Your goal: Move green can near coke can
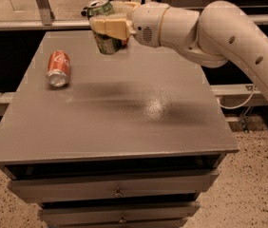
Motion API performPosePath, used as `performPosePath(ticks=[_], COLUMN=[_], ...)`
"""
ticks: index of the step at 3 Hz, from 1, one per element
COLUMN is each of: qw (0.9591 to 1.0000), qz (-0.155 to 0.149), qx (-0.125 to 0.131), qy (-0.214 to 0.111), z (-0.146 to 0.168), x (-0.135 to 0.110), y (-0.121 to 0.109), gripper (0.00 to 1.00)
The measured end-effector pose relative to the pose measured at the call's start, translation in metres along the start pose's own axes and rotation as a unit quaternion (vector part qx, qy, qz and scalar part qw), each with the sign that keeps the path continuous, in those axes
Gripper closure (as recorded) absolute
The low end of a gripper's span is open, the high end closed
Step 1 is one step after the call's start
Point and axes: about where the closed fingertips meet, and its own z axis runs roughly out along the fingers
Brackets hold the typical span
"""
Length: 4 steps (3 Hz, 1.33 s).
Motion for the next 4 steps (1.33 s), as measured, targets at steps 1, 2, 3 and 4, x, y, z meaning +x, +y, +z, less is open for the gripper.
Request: performPosePath(ticks=[1,2,3,4], qw=[0.9997,0.9989,0.998,0.9972], qz=[-0.019,-0.034,-0.052,-0.057], qx=[-0.014,-0.029,-0.037,-0.047], qy=[-0.006,-0.012,0.001,0.01], z=[0.027,0.049,0.065,0.07], x=[0.019,0.029,0.05,0.067], y=[0.013,0.025,0.029,0.031], gripper=[1.0,1.0,1.0,1.0])
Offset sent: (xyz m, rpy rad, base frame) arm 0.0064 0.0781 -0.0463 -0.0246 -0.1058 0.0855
